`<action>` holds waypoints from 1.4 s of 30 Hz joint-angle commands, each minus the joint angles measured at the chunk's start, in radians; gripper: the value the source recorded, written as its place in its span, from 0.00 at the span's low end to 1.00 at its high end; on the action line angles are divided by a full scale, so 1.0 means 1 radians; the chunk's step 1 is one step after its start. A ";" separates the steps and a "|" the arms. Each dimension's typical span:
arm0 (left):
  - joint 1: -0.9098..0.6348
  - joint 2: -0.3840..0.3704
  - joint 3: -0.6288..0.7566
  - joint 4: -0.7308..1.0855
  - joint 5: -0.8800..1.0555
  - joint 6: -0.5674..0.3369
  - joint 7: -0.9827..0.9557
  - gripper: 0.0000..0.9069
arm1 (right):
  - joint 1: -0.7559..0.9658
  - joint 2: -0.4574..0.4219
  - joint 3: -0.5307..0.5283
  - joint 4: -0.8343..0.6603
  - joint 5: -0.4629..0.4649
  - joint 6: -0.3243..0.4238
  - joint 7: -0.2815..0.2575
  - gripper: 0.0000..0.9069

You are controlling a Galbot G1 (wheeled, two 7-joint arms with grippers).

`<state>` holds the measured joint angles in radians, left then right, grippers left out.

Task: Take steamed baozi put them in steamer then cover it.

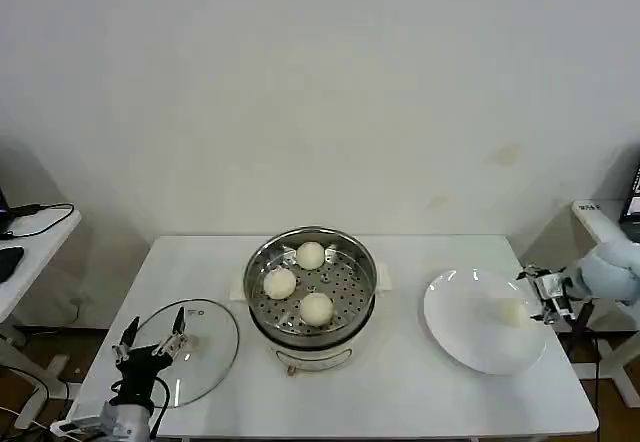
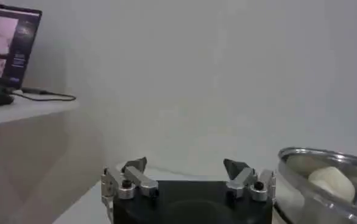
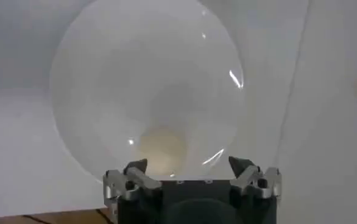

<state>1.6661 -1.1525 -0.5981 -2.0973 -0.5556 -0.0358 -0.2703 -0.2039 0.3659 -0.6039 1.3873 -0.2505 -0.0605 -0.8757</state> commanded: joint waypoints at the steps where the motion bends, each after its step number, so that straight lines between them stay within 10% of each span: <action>1: 0.002 0.002 -0.001 0.001 0.002 0.000 0.000 1.00 | -0.120 0.075 0.112 -0.127 -0.028 0.004 -0.021 1.00; 22: 0.008 -0.004 -0.008 -0.004 0.006 0.001 -0.001 1.00 | -0.040 0.216 0.050 -0.284 -0.034 0.017 -0.037 1.00; 42: 0.007 -0.008 -0.010 0.004 0.004 -0.001 0.000 1.00 | -0.031 0.217 0.035 -0.284 -0.048 -0.010 -0.056 0.58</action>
<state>1.6725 -1.1608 -0.6073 -2.0921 -0.5508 -0.0359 -0.2712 -0.2347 0.5732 -0.5665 1.1134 -0.2958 -0.0670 -0.9283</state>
